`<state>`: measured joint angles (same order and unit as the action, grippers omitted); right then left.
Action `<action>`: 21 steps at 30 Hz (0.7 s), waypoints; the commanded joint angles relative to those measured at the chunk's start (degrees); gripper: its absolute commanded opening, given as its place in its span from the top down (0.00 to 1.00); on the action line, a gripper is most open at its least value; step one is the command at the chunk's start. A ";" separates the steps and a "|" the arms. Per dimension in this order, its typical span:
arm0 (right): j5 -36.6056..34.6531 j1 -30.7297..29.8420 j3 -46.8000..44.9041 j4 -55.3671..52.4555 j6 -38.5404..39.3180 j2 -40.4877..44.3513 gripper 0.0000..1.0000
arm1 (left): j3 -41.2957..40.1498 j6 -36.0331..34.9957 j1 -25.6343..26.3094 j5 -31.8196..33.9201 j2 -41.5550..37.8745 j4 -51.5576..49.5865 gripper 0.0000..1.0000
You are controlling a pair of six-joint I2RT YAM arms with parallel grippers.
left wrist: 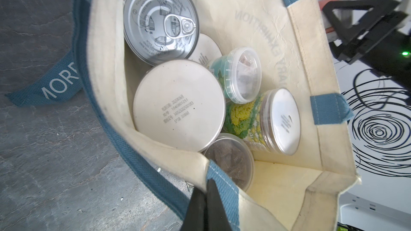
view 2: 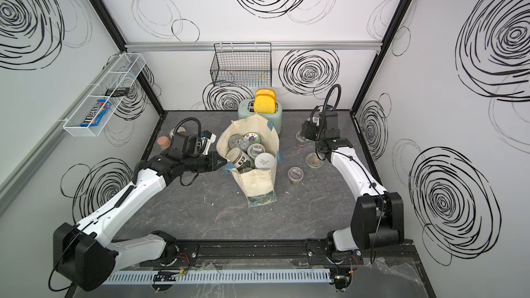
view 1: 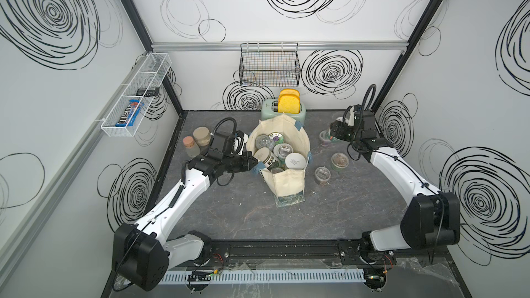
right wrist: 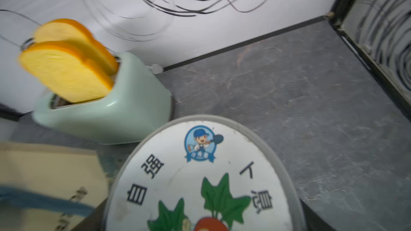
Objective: Take out the seed jars from the canvas bag
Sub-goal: Place the seed jar at the center of the board.
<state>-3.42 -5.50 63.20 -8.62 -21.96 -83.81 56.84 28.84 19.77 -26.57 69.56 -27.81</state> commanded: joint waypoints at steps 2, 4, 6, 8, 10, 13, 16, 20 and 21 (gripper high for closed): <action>-4.22 5.81 -1.59 10.05 -0.84 -4.05 0.37 | 2.31 -0.76 -0.26 0.01 1.07 1.53 1.00; -5.26 7.51 -1.34 12.45 -1.42 -6.94 0.37 | 2.41 -0.86 -0.27 -0.06 1.32 1.45 1.00; -6.33 8.41 -0.06 14.04 -1.51 -10.17 0.37 | 2.40 -1.11 -0.28 -0.02 1.53 1.27 1.00; -7.94 8.99 2.63 13.44 -2.10 -13.88 0.37 | 2.21 -1.15 -0.28 0.11 1.68 1.18 1.00; -9.38 9.33 5.49 12.02 -2.57 -17.60 0.36 | 2.06 -1.14 -0.29 0.11 1.65 1.17 0.99; -9.87 10.03 8.25 12.33 -2.57 -22.95 0.35 | 1.96 -1.15 -0.35 0.13 1.80 1.18 0.98; -8.97 10.67 9.88 12.96 -2.39 -27.45 0.34 | 2.11 -1.31 -0.62 0.05 2.17 0.90 0.88; -8.84 10.68 9.99 12.42 -1.44 -29.92 0.24 | 2.65 -1.59 -1.52 -0.56 2.00 0.41 0.66; -8.80 10.68 9.26 12.66 -1.39 -29.57 0.22 | 2.90 -1.63 -1.71 -0.83 1.88 0.27 0.60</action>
<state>-11.62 4.86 72.27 3.36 -23.16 -113.45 57.71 27.90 18.90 -26.94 71.37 -28.25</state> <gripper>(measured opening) 0.865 0.373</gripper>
